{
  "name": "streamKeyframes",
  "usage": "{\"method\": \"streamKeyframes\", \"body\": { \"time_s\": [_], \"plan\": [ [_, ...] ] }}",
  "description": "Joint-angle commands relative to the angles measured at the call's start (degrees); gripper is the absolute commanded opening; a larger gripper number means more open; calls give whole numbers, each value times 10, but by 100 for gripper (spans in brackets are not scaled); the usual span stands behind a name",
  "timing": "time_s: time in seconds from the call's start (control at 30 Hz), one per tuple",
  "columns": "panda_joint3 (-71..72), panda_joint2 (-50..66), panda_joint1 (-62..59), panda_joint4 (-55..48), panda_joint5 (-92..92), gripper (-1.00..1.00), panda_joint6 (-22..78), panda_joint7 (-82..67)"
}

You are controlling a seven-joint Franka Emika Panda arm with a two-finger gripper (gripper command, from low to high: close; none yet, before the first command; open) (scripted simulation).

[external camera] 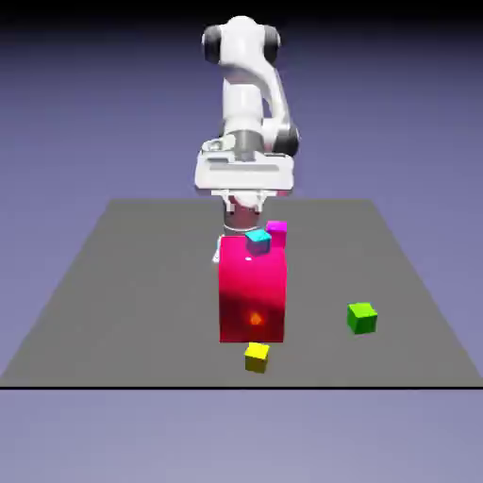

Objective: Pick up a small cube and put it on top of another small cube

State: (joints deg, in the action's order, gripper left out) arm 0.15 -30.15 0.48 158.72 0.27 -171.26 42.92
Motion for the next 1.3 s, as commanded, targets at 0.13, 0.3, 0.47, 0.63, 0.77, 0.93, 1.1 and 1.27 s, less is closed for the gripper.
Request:
{"method": "streamKeyframes", "body": {
  "time_s": [0.13, 0.3, 0.47, 0.63, 0.77, 0.93, 1.1, 1.27],
  "plan": [
    [6, 104, -8, -95, 11, 0, 114, 19],
    [12, 208, -17, -189, 23, 0, 228, 39],
    [19, 311, -25, -284, 34, 0, 342, 58],
    [25, 415, -34, -379, 45, 0, 456, 77],
    [30, 498, -41, -454, 54, 0, 548, 93],
    [36, 602, -49, -549, 66, 0, 662, 112],
    [42, 706, -58, -644, 77, 0, 776, 131],
    [47, 783, -64, -714, 86, 0, 861, 146]
  ]
}}
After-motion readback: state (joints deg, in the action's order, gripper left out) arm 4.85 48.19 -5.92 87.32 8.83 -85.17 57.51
